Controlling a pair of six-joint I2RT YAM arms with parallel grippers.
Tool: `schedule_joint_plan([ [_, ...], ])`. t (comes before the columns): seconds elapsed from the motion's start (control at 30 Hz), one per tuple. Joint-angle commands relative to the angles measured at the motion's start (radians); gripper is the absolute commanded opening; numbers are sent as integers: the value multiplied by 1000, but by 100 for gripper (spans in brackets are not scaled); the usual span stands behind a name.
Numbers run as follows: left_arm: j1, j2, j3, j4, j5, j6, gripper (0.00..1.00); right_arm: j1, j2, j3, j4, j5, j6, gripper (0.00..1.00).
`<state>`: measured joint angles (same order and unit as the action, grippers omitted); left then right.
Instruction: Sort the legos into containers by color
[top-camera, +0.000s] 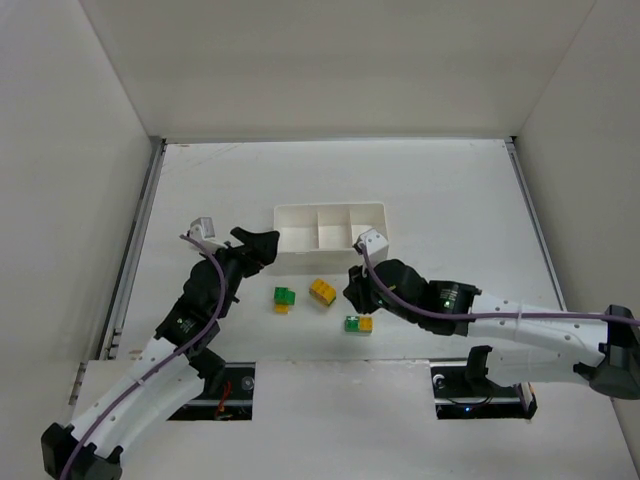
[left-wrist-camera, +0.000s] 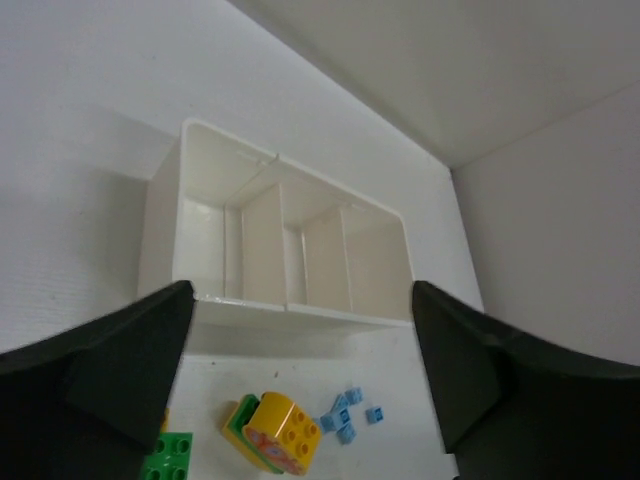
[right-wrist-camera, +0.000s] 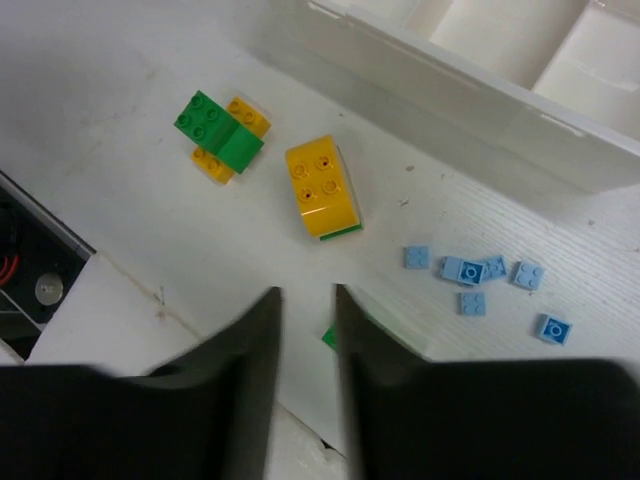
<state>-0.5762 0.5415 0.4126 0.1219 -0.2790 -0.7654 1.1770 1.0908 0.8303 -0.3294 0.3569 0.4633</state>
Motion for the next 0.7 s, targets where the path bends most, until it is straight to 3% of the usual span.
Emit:
schedule_joint_plan([
  [0.0, -12, -3, 20, 97, -91, -13, 73, -9, 18, -25, 81, -15, -47, 41],
  [0.03, -6, 14, 40, 104, -72, 33, 46, -9, 27, -36, 95, -12, -57, 51],
  [0.07, 2, 30, 61, 98, -51, 88, 29, -9, 38, -46, 114, -10, -64, 59],
  [0.1, 9, 47, 71, 101, -29, 124, 20, -14, 49, -56, 134, -10, -72, 64],
  [0.17, 29, 61, 74, 116, -2, 146, 15, -24, 79, -56, 159, -22, -81, 69],
  [0.23, 42, 54, 52, 142, 26, 156, 15, -24, 130, -30, 170, -55, -94, 73],
  [0.33, 66, 31, -1, 192, 84, 155, 30, -24, 220, 10, 176, -75, -127, 74],
  [0.5, 117, 43, -55, 240, 138, 149, 48, -60, 345, 58, 214, -98, -150, 75],
  [0.67, 144, 104, -70, 274, 170, 129, 52, -76, 414, 90, 257, -130, -181, 72],
])
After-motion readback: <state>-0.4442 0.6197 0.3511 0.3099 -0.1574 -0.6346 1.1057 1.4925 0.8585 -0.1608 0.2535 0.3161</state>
